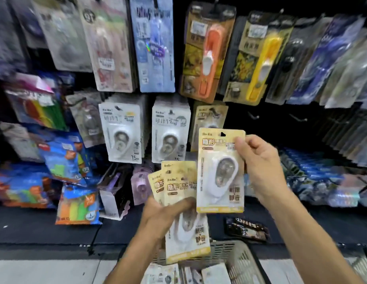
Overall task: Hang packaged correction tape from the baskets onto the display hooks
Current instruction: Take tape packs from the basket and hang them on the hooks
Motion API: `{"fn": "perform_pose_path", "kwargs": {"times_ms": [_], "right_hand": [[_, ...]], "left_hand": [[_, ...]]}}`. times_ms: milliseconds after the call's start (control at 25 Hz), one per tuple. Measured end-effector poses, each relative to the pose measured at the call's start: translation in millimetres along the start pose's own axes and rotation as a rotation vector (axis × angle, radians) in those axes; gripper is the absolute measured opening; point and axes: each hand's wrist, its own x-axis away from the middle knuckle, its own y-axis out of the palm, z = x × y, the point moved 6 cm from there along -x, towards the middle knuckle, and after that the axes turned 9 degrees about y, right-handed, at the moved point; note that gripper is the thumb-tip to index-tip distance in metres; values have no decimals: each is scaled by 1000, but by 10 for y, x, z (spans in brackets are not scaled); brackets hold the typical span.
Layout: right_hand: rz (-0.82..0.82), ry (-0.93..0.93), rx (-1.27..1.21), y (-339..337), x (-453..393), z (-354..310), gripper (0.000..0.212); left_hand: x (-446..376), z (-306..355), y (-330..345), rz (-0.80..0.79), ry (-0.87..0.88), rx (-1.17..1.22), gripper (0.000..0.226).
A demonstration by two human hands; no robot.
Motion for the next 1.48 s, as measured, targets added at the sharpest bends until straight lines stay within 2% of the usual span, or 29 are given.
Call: {"fn": "perform_pose_path", "kwargs": {"times_ms": [120,280,480,560,640,680,720,800,840,880,920,1000,1120,1320,1400,1480], "right_hand": [[193,4,100,-64,-408,-294,29],[244,-16,382,26,-658,-361,45],[363,-61,563,68,-755,-390,46],[373,-23,706,84,-797,-387,38],[441,-84,759,77,-671,-446,31],[383,-139,658,107,-567,-440,30],[218,-156,463,188,-422,-409,33],[-238,-38,123,459,-34,-306,46],[-392,39,108,561,158,-235,46],[-479,95,123,625,299,-181,47],[-496,132,93,652,357,-142,52],[-406,192,-116,607,310,-108,58],[-185,137,-267,386,137,-145,47],[84,33,59,-2,-123,-63,14],[131,-10,156,-92,-189,-60,11],[87,29,267,-102,-244,-15,17]], "left_hand": [[-108,614,46,-89,107,-94,53],[-133,908,-41,-131,107,-186,56],[-110,1101,-180,-40,106,-76,65],[-161,1191,-190,-48,113,9,64],[-191,1215,-199,-43,115,68,64],[-200,1191,-182,-41,104,94,58],[-211,1163,-147,-43,91,117,50],[-242,1104,-55,-43,80,147,39],[-261,1073,-19,-40,78,152,40],[-278,1044,13,-45,73,166,41],[-288,1029,49,-64,63,188,43],[-292,1005,106,-99,39,247,48],[-333,948,99,-36,34,288,52],[-356,1011,64,51,76,281,71],[-364,1044,51,42,93,291,68],[-366,1064,58,24,105,295,65]]}}
